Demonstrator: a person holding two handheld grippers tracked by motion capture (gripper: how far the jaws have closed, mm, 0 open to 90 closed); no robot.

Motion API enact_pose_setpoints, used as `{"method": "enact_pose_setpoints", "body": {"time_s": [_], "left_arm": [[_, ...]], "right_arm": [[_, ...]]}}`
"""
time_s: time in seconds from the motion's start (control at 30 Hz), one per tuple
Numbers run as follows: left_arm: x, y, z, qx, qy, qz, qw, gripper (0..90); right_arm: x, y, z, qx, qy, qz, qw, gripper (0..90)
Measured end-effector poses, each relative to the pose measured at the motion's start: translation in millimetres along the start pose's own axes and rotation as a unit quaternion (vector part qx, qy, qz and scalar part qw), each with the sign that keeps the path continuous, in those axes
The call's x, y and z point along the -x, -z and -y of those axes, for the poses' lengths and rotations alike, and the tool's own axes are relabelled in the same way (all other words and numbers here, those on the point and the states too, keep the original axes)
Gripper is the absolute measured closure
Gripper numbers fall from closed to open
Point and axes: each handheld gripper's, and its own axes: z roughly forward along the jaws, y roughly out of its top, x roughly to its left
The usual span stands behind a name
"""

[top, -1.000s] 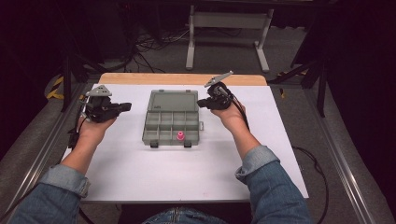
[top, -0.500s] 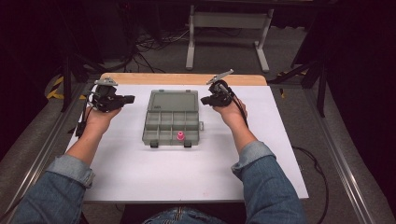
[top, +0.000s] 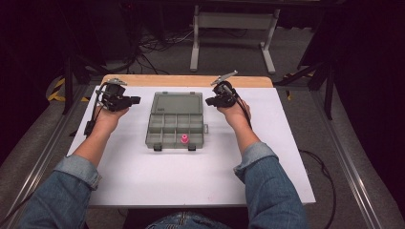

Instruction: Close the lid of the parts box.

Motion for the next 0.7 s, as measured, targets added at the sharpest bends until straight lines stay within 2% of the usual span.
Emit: {"method": "enact_pose_setpoints", "body": {"time_s": [0.2,0.33,0.37,0.47,0.7], "left_arm": [[-2.9,-7.1,-1.4,-0.004,0.007,-0.008,0.9999,89.5],[-6.2,-14.4,0.1,-0.004,0.029,-0.006,0.9996,89.6],[-7.3,-18.0,0.8,-0.007,0.032,-0.015,0.9994,89.6],[-8.6,-21.4,1.9,-0.013,0.043,-0.021,0.9988,89.6],[-8.5,-29.0,3.7,-0.020,0.046,-0.032,0.9982,89.7]], "right_arm": [[3.1,-6.8,1.1,-0.002,-0.005,0.006,1.0000,90.0],[5.3,-10.6,2.3,-0.003,-0.009,0.008,0.9999,90.0],[5.7,-11.3,2.6,-0.004,-0.010,0.009,0.9999,90.0],[7.2,-13.0,3.5,-0.005,-0.014,0.012,0.9998,90.0],[11.1,-17.0,7.0,-0.014,-0.025,0.012,0.9995,90.0]]}}
